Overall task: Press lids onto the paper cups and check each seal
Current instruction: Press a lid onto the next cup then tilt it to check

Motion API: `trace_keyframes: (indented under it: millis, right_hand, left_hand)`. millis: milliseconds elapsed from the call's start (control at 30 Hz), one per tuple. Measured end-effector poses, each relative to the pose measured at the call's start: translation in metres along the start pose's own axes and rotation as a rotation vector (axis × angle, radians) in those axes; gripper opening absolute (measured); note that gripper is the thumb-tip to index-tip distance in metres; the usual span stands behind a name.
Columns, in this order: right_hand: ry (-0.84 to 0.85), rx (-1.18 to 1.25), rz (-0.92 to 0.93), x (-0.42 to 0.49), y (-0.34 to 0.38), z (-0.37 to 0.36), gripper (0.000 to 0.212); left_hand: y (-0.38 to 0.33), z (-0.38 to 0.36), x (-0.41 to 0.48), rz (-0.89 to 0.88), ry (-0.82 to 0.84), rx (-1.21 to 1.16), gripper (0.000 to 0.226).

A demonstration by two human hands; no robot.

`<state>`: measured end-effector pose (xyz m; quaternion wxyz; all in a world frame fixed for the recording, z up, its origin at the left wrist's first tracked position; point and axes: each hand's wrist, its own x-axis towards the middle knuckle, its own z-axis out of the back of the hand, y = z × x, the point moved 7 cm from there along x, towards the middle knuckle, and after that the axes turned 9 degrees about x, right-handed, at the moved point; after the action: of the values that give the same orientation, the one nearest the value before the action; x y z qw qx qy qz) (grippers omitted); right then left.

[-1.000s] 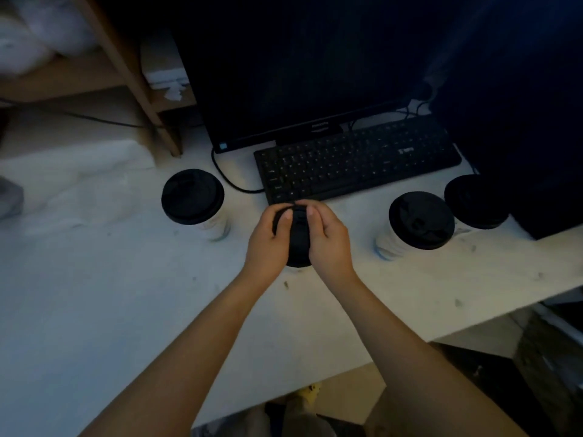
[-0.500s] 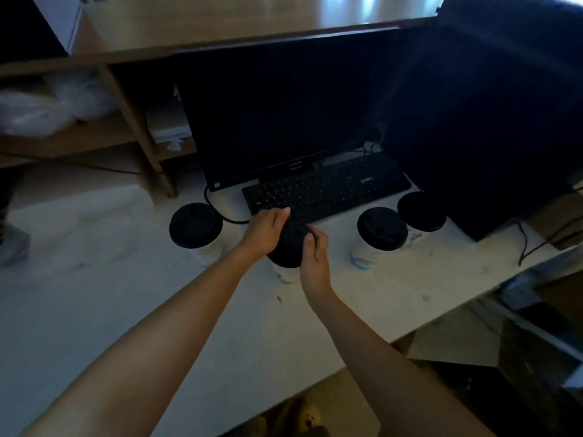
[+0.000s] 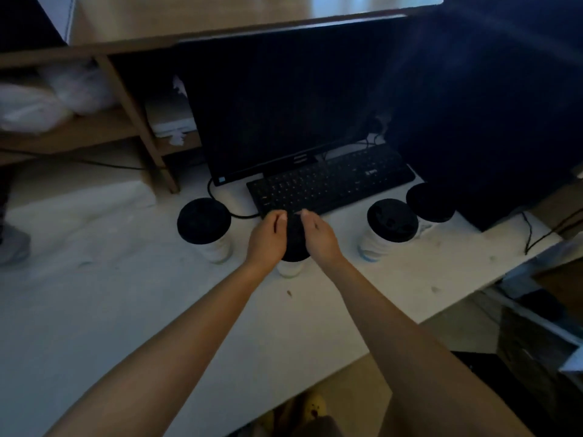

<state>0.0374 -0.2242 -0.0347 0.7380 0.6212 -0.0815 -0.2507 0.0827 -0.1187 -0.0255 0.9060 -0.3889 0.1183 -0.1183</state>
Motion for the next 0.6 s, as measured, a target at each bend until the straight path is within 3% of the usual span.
trace_keyframes:
  millis: [233, 600]
  right_hand:
    - [-0.01, 0.358, -0.037, 0.003, -0.012, -0.004, 0.027]
    - [-0.085, 0.392, 0.005, 0.006, -0.017, -0.005, 0.035]
  left_hand:
    - [0.006, -0.006, 0.002, -0.06, -0.077, -0.076, 0.033]
    - [0.011, -0.009, 0.007, -0.108, -0.092, -0.087, 0.033]
